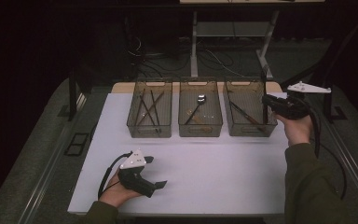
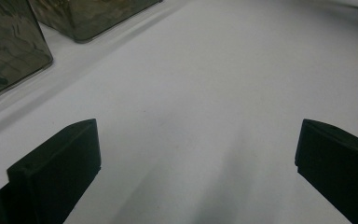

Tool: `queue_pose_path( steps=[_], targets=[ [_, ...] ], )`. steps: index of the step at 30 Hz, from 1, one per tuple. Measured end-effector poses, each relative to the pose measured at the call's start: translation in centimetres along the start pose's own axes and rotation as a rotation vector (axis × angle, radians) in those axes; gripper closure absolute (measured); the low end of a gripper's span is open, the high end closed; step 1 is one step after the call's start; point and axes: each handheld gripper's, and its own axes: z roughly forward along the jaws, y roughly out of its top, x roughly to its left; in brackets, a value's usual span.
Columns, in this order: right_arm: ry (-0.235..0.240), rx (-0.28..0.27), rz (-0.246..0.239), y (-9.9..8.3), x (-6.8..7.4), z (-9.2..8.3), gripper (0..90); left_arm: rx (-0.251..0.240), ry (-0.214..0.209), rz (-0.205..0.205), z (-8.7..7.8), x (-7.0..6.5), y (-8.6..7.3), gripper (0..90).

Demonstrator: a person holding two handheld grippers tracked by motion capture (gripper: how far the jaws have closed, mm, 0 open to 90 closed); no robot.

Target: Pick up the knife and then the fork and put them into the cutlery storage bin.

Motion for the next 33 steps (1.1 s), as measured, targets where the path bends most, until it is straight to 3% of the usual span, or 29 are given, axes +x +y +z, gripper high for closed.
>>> queue_pose_path(
  steps=[6, 14, 26, 30, 33],
  targets=[
    [-0.031, 0.039, 0.032, 0.3, -0.8, 2.3, 77.2, -0.002, -0.005, 0.0, -0.1, 0.0, 0.0, 0.0],
    [-0.063, 0.136, 0.04, -1.4, -0.8, 5.0, 77.2, -0.009, -0.007, -0.002, 0.0, -0.1, 0.0, 0.0],
    [-0.094, 0.263, 0.045, -3.6, -0.9, 6.4, 76.8, -0.003, -0.009, 0.001, 0.0, -0.1, 0.1, 0.0],
    [-0.096, 0.283, 0.047, -3.7, -1.0, 6.5, 75.8, -0.003, -0.009, 0.002, 0.0, -0.1, 0.1, 0.0],
    [-0.089, 0.27, 0.062, -3.5, -1.1, 6.4, 61.2, -0.003, -0.009, 0.002, 0.0, -0.1, 0.1, 0.0]
  ],
)
